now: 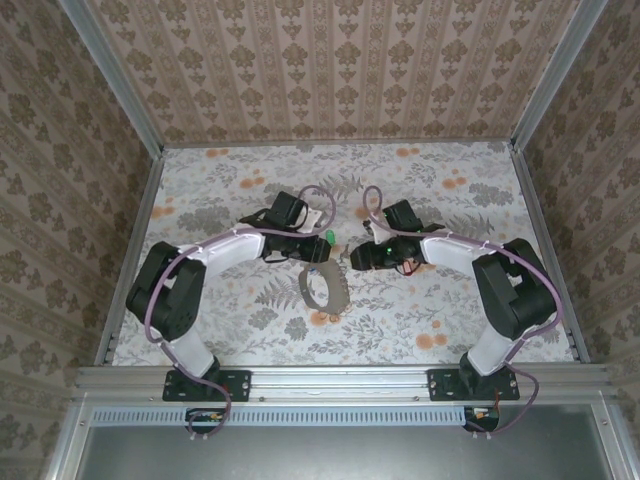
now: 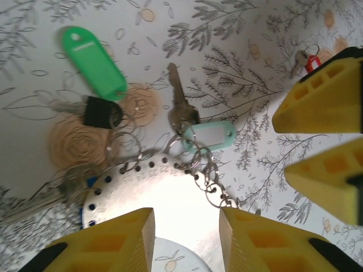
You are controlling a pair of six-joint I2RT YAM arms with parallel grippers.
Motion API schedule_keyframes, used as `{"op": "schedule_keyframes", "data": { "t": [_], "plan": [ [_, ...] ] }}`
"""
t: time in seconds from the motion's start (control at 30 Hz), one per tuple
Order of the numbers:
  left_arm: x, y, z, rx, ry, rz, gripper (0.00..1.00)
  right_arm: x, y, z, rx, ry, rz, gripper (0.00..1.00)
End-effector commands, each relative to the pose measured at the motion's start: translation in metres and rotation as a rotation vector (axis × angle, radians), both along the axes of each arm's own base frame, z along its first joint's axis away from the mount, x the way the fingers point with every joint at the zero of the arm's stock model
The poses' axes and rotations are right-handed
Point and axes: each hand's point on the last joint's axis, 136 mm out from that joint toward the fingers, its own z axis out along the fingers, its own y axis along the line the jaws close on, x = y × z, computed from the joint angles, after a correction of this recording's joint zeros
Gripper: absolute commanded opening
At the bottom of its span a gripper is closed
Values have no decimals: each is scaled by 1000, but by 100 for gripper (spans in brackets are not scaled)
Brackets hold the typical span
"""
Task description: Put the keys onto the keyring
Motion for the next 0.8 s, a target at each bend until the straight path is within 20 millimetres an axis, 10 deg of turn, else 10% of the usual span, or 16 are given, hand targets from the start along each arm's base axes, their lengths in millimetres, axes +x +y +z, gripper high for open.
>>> {"op": "schedule_keyframes", "data": {
  "t": [0.0, 0.77],
  "plan": [
    [-6, -14, 4, -12, 8, -60, 36, -2, -3, 3, 46, 9, -21, 57],
    [-25, -49, -43, 110, 70, -132, 35, 21, -66, 21, 19, -111, -253, 70]
  ]
}}
